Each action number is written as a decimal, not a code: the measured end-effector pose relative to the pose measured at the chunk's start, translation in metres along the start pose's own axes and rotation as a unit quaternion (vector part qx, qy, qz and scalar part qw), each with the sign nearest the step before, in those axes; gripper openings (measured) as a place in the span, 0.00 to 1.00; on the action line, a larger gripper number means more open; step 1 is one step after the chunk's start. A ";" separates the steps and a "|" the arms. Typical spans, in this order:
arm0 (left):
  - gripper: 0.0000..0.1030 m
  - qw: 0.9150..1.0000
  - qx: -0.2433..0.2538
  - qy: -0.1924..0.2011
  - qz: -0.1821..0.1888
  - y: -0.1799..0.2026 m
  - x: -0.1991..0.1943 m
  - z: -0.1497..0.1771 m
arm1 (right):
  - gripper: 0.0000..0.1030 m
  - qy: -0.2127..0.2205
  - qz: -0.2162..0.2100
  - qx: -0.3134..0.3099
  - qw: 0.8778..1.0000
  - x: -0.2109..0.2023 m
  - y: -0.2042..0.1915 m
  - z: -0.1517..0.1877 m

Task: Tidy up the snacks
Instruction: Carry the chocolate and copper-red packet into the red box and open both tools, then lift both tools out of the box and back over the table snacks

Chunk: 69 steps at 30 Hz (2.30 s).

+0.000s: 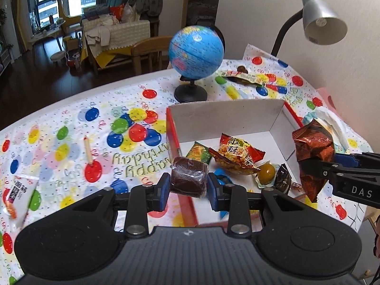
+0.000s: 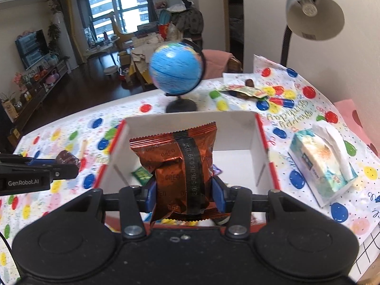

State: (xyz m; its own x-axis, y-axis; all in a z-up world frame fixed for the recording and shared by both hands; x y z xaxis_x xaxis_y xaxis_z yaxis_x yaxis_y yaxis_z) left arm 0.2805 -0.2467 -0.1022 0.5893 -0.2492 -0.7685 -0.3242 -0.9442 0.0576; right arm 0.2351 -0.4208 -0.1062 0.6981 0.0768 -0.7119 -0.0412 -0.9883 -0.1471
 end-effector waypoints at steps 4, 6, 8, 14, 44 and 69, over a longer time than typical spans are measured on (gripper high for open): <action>0.31 1.000 0.013 -0.008 0.000 0.014 0.019 -0.007 | 0.44 -0.009 0.007 0.004 1.000 0.017 0.020 -0.002; 0.31 1.000 0.020 -0.011 -0.001 0.022 0.027 -0.011 | 0.44 -0.015 0.007 0.003 1.000 0.026 0.028 -0.003; 0.31 1.000 0.026 -0.015 -0.002 0.028 0.036 -0.014 | 0.44 -0.021 0.011 0.003 1.000 0.034 0.034 -0.003; 0.31 0.998 0.049 -0.027 0.003 0.046 0.063 -0.019 | 0.44 -0.046 0.016 0.004 0.999 0.058 0.050 0.003; 0.53 0.993 0.074 -0.089 -0.007 0.054 0.123 -0.007 | 0.58 -0.083 0.026 -0.024 0.996 0.093 0.056 0.014; 0.71 0.999 0.049 0.013 0.016 0.020 0.005 -0.003 | 0.88 0.015 -0.020 -0.022 0.999 -0.007 -0.004 -0.002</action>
State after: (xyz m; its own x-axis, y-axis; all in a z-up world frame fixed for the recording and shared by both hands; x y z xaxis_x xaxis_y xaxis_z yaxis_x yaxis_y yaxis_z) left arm 0.2792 -0.2673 -0.1024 0.5957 -0.2856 -0.7508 -0.4127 -0.9107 0.0189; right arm 0.2315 -0.4174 -0.0988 0.7191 0.1129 -0.6857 0.0181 -0.9894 -0.1439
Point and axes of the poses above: each gripper's, at about its wrist camera, not at the fingertips, and x roughly the way its jaws point, y to its right, z to its underside, the point moved 9 cm from there along x, roughly the way its jaws point, and after that the axes turned 4 degrees about x, right-handed, at the moved point
